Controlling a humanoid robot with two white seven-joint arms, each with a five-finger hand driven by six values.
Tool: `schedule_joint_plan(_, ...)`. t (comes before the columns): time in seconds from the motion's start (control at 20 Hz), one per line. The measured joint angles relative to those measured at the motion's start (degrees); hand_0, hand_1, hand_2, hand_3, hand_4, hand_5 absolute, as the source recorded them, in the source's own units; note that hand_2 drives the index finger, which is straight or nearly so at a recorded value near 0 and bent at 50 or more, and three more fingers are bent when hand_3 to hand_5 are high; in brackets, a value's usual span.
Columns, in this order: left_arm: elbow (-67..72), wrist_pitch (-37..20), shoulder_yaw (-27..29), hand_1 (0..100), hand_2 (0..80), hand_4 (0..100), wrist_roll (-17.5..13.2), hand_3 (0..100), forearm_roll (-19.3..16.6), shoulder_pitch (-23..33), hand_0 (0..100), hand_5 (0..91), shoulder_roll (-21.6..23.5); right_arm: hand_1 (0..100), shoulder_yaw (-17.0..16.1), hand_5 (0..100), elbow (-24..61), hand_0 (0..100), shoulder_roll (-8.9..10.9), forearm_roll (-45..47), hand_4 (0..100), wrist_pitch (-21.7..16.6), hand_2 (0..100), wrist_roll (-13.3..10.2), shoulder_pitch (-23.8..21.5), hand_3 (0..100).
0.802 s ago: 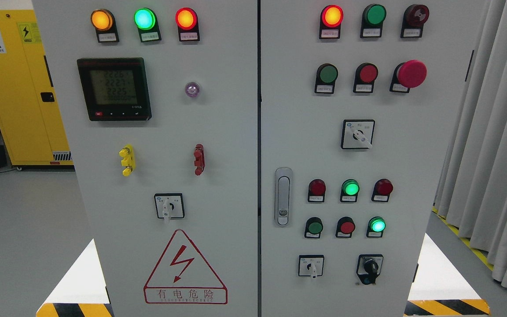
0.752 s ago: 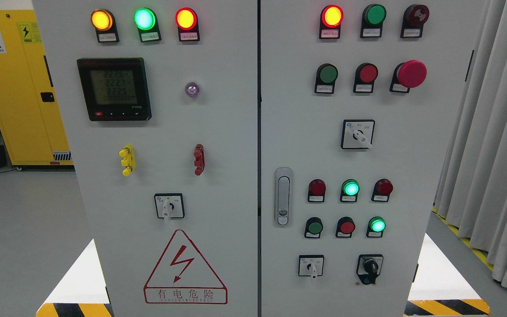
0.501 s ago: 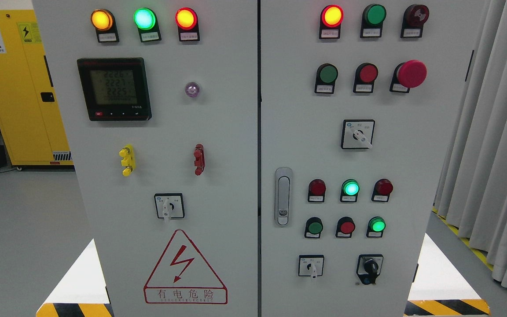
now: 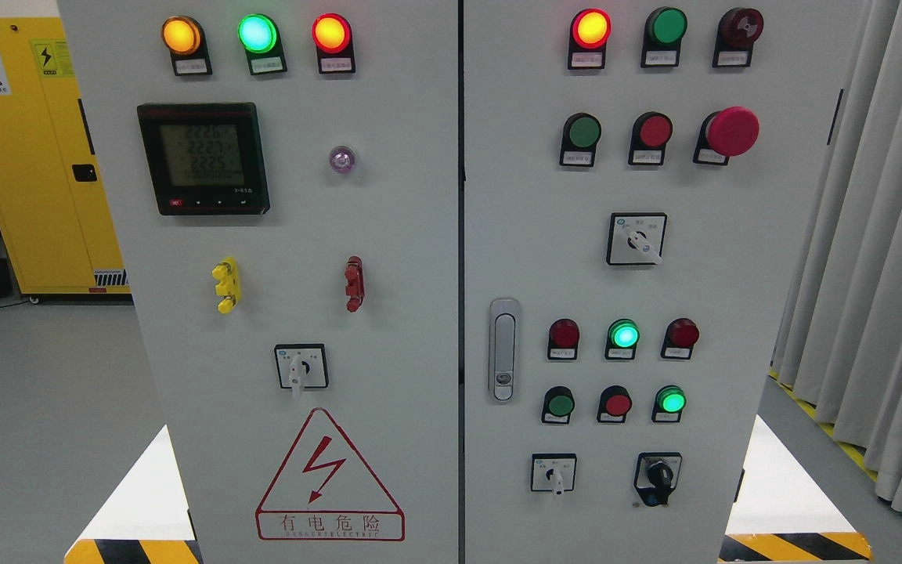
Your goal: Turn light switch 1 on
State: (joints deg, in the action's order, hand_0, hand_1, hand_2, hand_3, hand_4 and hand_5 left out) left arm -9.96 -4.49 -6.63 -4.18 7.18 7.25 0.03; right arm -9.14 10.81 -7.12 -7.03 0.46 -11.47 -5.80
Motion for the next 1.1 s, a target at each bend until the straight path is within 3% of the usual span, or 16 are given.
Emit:
schedule_joint_plan(0.1,-2.54,-1.19,0.60,8,0.0,17,0.31,20,0.01,1.17,19,0.0,-0.01,50,0.00,0,0.00,0,0.00,0.00,0,0.00,4,0.00,0.00,0)
schedule_joint_plan(0.15,-3.77,-2.15,1.12,11,1.8,32,0.39,32,0.01,1.62,19,0.0,-0.01,50,0.00,0,0.00,0,0.00,0.00,0,0.00,4,0.01,0.00,0)
schedule_joint_plan(0.2,-4.98,-3.58,1.61,12,4.2,35,0.44,34,0.01,2.04,19,0.0,-0.01,50,0.00,0,0.00,0,0.00,0.00,0,0.00,4,0.01,0.00,0)
schedule_joint_plan(0.5,-14.57,-11.09,5.53,19,16.6,53,0.63,49,-0.06,5.50,22,24.3,0.78,50,0.00,0,0.00,0,0.00,0.00,0,0.00,4,0.01,0.00,0)
schedule_joint_plan(0.55,-16.70,-11.50,6.37,24,20.0,59,0.63,53,-0.09,6.27,23,34.1,0.97,50,0.00,0,0.00,0,0.00,0.00,0,0.00,4,0.01,0.00,0)
schedule_joint_plan(0.75,-26.12,-12.25,8.72,35,28.2,67,0.63,61,-0.27,9.90,25,52.9,1.60,50,0.00,0,0.00,0,0.00,0.00,0,0.00,4,0.01,0.00,0)
schedule_joint_plan(0.85,-30.88,-12.34,9.63,38,30.3,69,0.74,64,-0.34,11.54,25,56.1,1.83,50,0.00,0,0.00,0,0.00,0.00,0,0.00,4,0.02,0.00,0)
schedule_joint_plan(0.9,-33.37,-12.36,10.05,46,34.7,74,0.74,68,-0.38,12.21,25,58.6,1.94,50,0.00,0,0.00,0,0.00,0.00,0,0.00,4,0.02,0.00,0)
schedule_joint_plan(1.1,-43.09,-12.42,11.82,52,37.4,77,0.74,70,-0.50,13.99,16,60.9,2.15,50,0.00,0,0.00,0,0.00,0.00,0,0.00,4,0.02,0.00,0)
